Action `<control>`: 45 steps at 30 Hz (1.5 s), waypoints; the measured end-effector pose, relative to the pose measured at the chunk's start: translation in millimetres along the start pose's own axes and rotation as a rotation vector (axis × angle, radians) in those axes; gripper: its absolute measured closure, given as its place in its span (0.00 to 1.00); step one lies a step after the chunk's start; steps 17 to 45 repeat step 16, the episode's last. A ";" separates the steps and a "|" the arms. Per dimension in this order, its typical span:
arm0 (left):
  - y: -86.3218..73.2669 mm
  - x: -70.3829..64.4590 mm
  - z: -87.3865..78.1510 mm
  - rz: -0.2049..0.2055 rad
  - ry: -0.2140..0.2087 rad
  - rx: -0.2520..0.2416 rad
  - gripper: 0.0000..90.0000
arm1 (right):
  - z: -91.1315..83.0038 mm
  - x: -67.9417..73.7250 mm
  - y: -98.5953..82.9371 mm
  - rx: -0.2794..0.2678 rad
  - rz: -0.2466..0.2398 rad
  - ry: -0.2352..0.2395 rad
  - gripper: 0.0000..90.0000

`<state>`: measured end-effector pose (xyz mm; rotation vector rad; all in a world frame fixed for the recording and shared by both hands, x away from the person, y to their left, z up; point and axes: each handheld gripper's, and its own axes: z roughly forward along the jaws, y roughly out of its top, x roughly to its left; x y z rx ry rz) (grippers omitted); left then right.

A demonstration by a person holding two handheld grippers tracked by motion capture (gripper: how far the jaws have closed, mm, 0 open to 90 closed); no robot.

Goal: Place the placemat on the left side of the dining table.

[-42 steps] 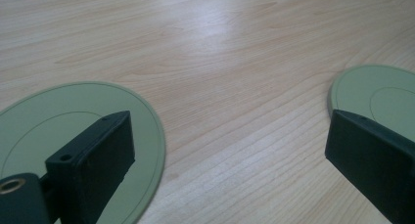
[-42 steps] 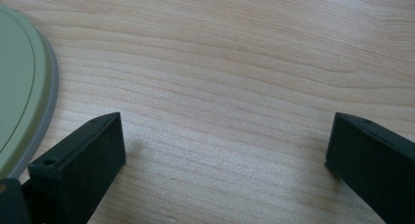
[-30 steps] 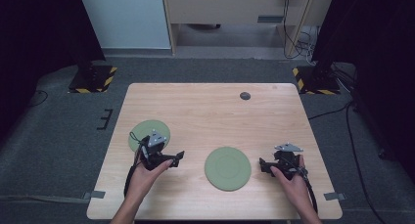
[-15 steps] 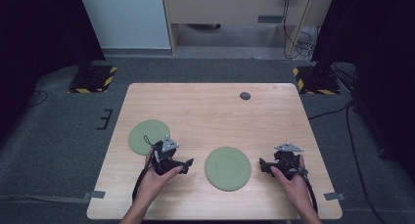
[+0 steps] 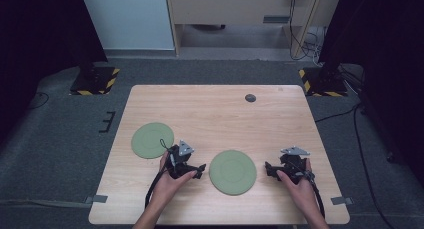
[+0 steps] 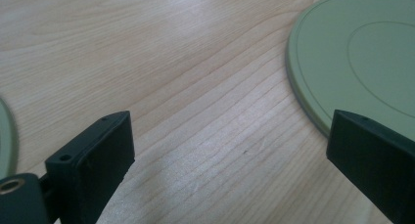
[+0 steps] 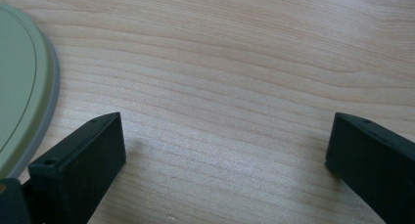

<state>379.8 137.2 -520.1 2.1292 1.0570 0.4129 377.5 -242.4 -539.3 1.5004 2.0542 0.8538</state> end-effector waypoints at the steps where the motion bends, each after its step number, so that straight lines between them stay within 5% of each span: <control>1: -0.8 0.2 1.5 -0.004 -0.001 0.001 0.04 | 0.0 -0.1 0.0 0.000 -0.001 0.000 0.02; 9: -9.8 0.2 13.4 -0.007 0.017 0.014 0.03 | -0.1 -0.1 0.0 0.000 -0.001 0.000 0.02; 45: -9.7 -0.7 13.5 0.008 0.026 0.022 0.03 | -0.3 0.1 -0.3 0.000 0.000 -0.001 0.02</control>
